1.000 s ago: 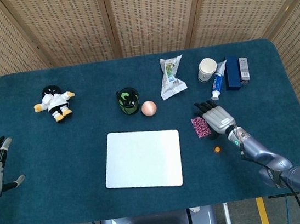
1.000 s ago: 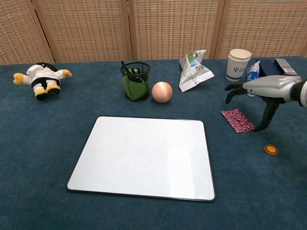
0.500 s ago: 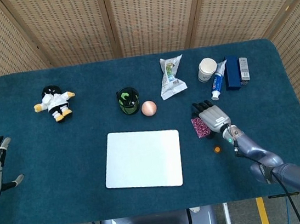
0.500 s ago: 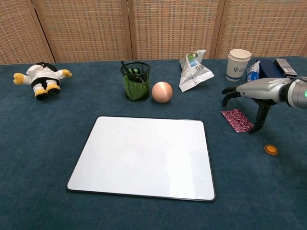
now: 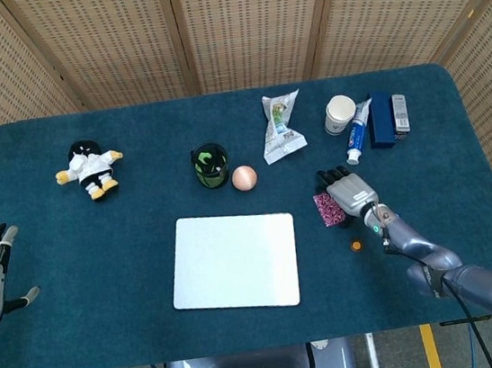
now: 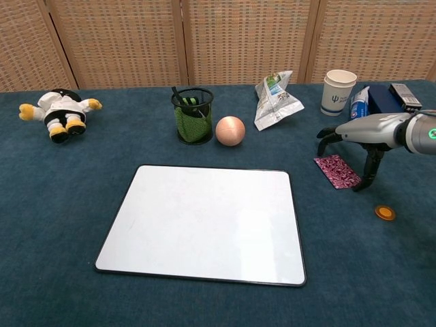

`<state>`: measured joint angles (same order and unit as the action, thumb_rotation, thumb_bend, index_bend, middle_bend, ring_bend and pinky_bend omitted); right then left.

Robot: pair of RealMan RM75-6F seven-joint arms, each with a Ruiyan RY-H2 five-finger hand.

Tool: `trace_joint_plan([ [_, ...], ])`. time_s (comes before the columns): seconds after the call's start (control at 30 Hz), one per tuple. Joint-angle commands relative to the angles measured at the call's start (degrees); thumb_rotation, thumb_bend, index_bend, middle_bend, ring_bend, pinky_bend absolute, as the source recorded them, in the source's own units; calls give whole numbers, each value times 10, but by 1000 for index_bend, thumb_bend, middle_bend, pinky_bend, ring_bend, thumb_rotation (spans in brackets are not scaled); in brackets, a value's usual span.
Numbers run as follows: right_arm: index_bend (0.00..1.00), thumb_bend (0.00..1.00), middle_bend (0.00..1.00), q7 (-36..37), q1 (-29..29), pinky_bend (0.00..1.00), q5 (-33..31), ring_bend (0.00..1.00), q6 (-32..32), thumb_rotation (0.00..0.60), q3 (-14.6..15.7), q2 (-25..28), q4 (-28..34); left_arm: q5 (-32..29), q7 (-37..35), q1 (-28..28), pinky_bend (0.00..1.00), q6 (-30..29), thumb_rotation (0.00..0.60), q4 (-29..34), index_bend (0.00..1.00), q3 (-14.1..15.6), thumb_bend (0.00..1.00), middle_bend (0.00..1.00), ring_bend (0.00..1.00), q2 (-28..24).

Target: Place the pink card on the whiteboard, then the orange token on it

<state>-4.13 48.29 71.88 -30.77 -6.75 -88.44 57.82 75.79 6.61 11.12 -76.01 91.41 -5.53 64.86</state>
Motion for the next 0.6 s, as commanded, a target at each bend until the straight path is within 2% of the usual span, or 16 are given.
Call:
trace_joint_plan([
  [0.03,396,74,0,0,-1,0,-3,0,-4,600,-1,0,3,-1,-1,1,0,1,600,0,0,0,0,0,0,0],
  [0.27,489,157,0,19,-7,0,10,0,-30,600,-1,1,11,-1,-1,1,0,1,600,0,0,1,0,0,0,0],
  [0.4,496,207,0,24,-7,0,15,0,-33,600,0,3,14,0,-1,1,0,0,600,1,0,1,0,0,0,-1],
  [0.6,496,207,0,24,-4,0,13,0,-29,600,2,7,18,-1,-2,0,0,0,600,2,0,2,0,0,0,-2],
])
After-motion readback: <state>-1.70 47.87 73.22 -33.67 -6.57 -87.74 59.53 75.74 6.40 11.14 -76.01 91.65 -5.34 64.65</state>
